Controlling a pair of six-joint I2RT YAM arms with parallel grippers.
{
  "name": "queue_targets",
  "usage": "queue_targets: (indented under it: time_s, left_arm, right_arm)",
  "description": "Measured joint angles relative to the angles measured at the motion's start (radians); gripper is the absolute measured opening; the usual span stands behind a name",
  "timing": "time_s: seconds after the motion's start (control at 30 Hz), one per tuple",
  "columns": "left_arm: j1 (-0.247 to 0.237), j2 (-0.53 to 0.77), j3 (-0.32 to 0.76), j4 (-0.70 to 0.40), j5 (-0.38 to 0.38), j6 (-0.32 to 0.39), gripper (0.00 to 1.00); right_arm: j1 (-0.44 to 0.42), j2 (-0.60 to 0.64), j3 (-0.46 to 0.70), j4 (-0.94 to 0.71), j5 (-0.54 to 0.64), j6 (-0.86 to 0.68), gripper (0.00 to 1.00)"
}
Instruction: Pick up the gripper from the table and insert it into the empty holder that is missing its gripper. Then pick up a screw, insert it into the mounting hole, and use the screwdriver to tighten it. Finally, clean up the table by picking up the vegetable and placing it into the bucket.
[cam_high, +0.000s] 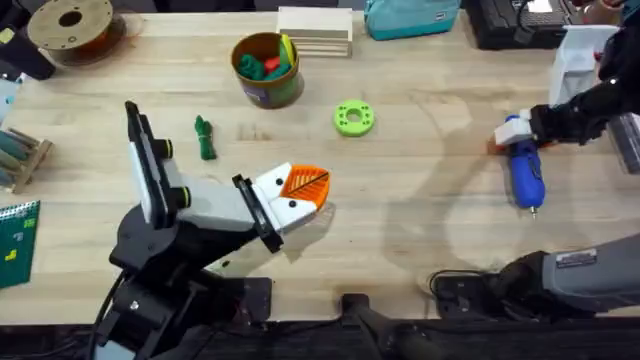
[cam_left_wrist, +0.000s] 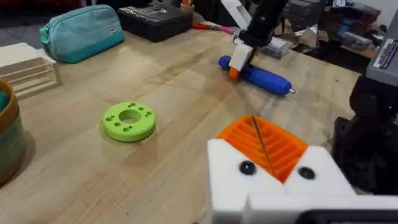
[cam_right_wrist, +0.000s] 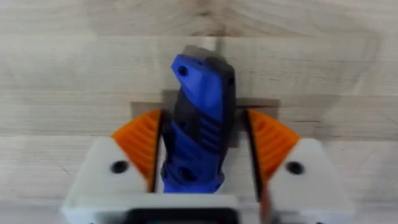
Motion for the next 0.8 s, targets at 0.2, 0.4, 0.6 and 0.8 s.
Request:
queue_targets:
  time_s: [0.2, 0.4, 0.6, 0.8]
  left_arm:
    - [0.000, 0.000, 0.000, 0.000, 0.000, 0.000, 0.006]
    - [0.000, 0.000, 0.000, 0.000, 0.000, 0.000, 0.006]
    - [0.000, 0.000, 0.000, 0.000, 0.000, 0.000, 0.006]
    - [0.000, 0.000, 0.000, 0.000, -0.002, 0.000, 0.006]
  right_arm:
    - [-0.003, 0.006, 0.000, 0.024, 0.010, -0.007, 0.087]
    - [-0.003, -0.013, -0.004, 0.000, -0.045, -0.006, 0.032]
    - [0.005, -0.197, -0.021, -0.010, -0.132, 0.033, 0.032]
    - [0.012, -0.480, -0.021, -0.060, -0.248, 0.105, 0.031]
